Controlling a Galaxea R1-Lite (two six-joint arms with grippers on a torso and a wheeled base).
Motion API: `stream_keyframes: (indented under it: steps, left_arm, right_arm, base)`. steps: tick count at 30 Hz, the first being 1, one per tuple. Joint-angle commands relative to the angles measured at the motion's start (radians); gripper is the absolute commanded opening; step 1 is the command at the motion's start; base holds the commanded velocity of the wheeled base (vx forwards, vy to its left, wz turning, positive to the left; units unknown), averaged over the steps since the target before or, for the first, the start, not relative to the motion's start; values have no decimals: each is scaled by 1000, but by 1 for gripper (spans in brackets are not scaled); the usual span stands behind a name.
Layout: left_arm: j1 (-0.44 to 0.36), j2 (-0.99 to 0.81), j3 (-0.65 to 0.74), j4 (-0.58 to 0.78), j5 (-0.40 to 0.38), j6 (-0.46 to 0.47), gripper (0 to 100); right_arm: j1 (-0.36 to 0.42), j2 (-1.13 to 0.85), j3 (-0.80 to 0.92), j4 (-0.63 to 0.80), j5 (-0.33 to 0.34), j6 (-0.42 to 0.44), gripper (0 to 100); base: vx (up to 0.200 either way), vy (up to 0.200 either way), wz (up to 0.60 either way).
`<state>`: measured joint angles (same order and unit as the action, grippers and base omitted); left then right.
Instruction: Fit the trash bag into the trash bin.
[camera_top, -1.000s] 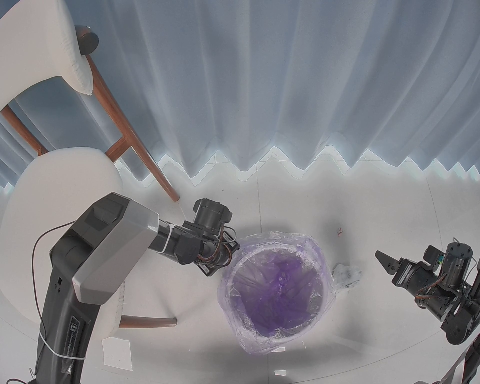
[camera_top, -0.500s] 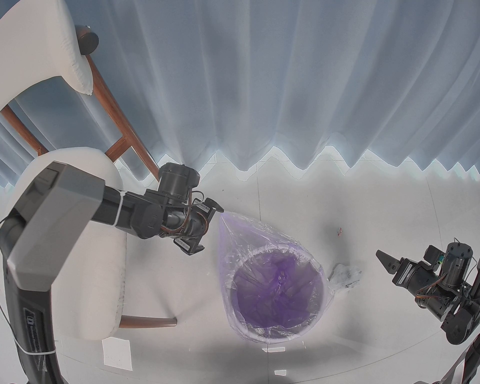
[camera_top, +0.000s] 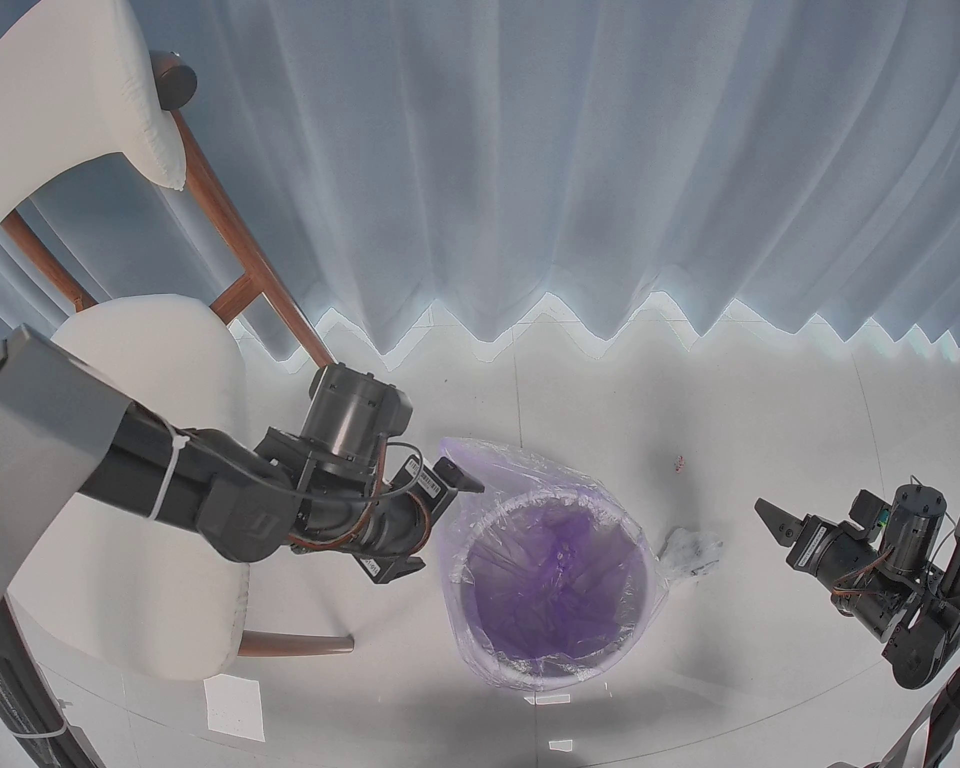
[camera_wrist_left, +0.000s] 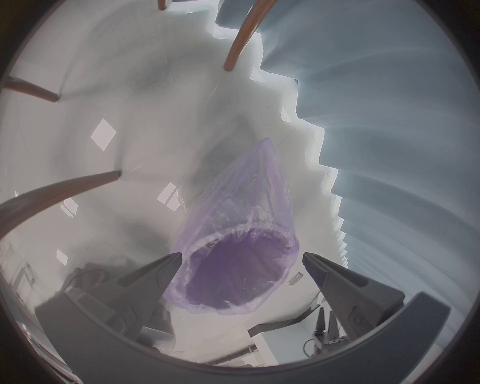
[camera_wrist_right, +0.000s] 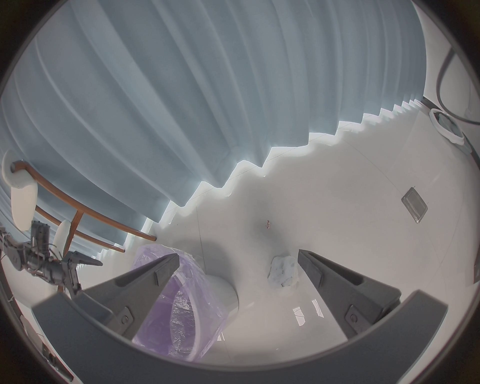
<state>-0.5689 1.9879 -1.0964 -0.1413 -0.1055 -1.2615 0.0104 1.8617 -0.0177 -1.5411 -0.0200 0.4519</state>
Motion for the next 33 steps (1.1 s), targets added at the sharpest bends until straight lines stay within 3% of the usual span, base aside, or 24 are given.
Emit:
stream_keyframes:
  steps: [1,8,21,25,33]
  left_arm:
    - [0,-127,164,-78,33,56,100]
    - [-29,-185,372,-365,-17,68,100]
    - [-35,-123,392,-379,23,82,100]
    - [-6,-49,371,-402,115,197,100]
    - [29,71,314,-564,127,453,100]
  right_arm:
    - [-3,-7,18,-1,-11,1,100]
    - [0,-7,18,1,-18,1,100]
    - [3,-7,18,1,-28,5,100]
    - [5,-7,18,1,-35,8,100]
    - [22,-4,18,2,-41,8,100]
  base:
    - [0,0,0]
    - [-200,0,0]
    - [-169,0,0]
    - [0,0,0]
    - [0,0,0]
